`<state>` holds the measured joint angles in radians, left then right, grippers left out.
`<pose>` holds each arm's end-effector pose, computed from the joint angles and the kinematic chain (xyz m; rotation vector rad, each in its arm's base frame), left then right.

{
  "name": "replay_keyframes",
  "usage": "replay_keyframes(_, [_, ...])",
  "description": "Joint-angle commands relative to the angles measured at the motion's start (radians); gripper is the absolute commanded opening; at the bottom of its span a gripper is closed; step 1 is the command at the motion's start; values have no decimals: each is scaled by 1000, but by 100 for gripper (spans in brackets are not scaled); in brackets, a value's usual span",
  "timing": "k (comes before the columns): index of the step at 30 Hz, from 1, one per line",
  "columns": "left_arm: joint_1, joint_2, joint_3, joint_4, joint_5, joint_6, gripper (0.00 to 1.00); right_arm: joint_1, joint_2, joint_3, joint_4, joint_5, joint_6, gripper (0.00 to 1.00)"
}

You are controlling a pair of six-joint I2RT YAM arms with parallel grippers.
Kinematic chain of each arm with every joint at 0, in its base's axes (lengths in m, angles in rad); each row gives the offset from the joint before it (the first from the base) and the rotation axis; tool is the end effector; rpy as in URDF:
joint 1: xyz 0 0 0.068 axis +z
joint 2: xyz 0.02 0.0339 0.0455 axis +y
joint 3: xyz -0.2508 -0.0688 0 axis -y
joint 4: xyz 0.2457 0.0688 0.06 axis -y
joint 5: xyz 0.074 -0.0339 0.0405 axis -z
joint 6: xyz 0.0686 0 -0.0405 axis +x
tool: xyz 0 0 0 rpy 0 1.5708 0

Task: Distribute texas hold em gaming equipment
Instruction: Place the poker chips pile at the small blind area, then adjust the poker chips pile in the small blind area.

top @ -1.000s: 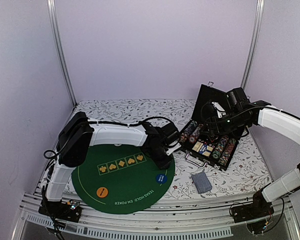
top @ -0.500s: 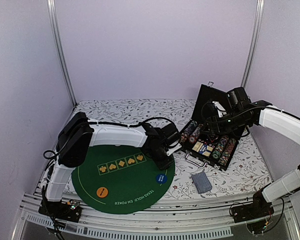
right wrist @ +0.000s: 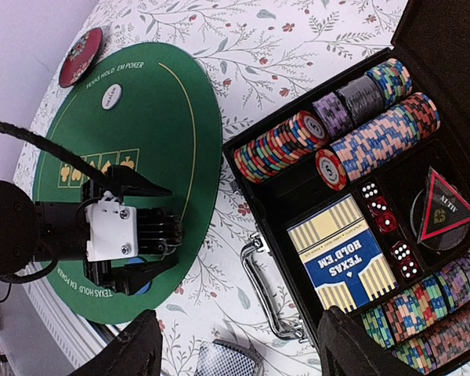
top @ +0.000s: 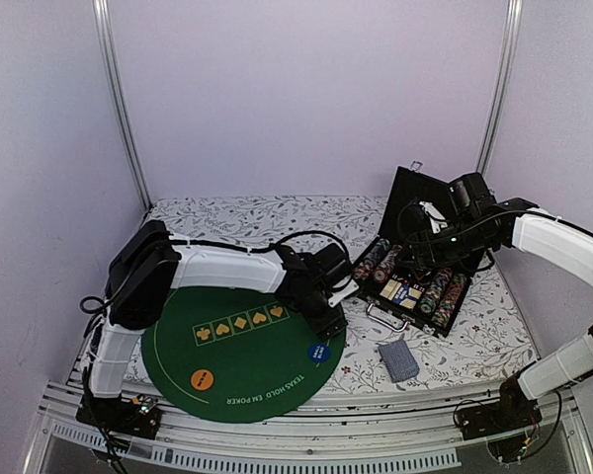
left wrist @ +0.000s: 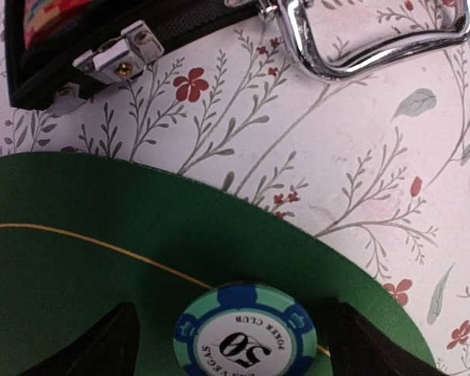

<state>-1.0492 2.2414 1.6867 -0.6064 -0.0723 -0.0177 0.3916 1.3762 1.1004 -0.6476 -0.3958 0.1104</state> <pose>0.2400 -0.4077 0.1010 1.3361 2.3985 -0.2046 0.2737 0.1416 0.2409 -0.5217 2.4747 0.7004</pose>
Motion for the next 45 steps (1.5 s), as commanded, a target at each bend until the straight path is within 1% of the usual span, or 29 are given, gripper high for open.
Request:
replay_keyframes(1, [-10,-64,-50,67,41,13,87,-4,-16,27,-16,-16,-13,70])
replay_keyframes(2, [-10,-83,-58,79,45,14,90,-5,-15,28,-14,-19,-9,70])
replay_keyframes(6, [-6,-162,-77,87,60,12,92,3,7,33,-20,-16,3,71])
replay_keyframes(8, [0,-231,-111,102,75,9,92,24,22,39,-20,4,6,73])
replay_keyframes(11, [27,-385,-207,135,118,-15,92,79,55,64,-19,47,8,76])
replay_keyframes(14, [94,-536,-330,162,161,-78,92,147,112,97,-14,95,11,81])
replay_keyframes(15, [124,-586,-386,168,172,-103,92,171,143,102,-16,112,4,84])
replay_keyframes(17, [188,-676,-456,179,150,-153,94,223,206,154,-29,166,-4,90])
replay_keyframes(19, [248,-748,-512,182,117,-176,95,278,281,200,-43,210,-17,99])
replay_keyframes(21, [286,-800,-553,184,102,-186,96,337,358,255,-65,234,-35,99])
replay_keyframes(23, [309,-841,-581,181,93,-188,96,366,438,316,-92,257,-46,99])
replay_keyframes(29, [321,-861,-615,180,88,-175,96,425,609,424,-148,291,-51,99])
replay_keyframes(35, [321,-850,-632,196,111,-155,96,457,720,507,-188,310,-65,99])
replay_keyframes(40, [323,-847,-646,204,114,-142,96,501,786,545,-215,323,-82,100])
replay_keyframes(45, [327,-846,-656,204,114,-137,96,519,833,549,-255,365,-71,88])
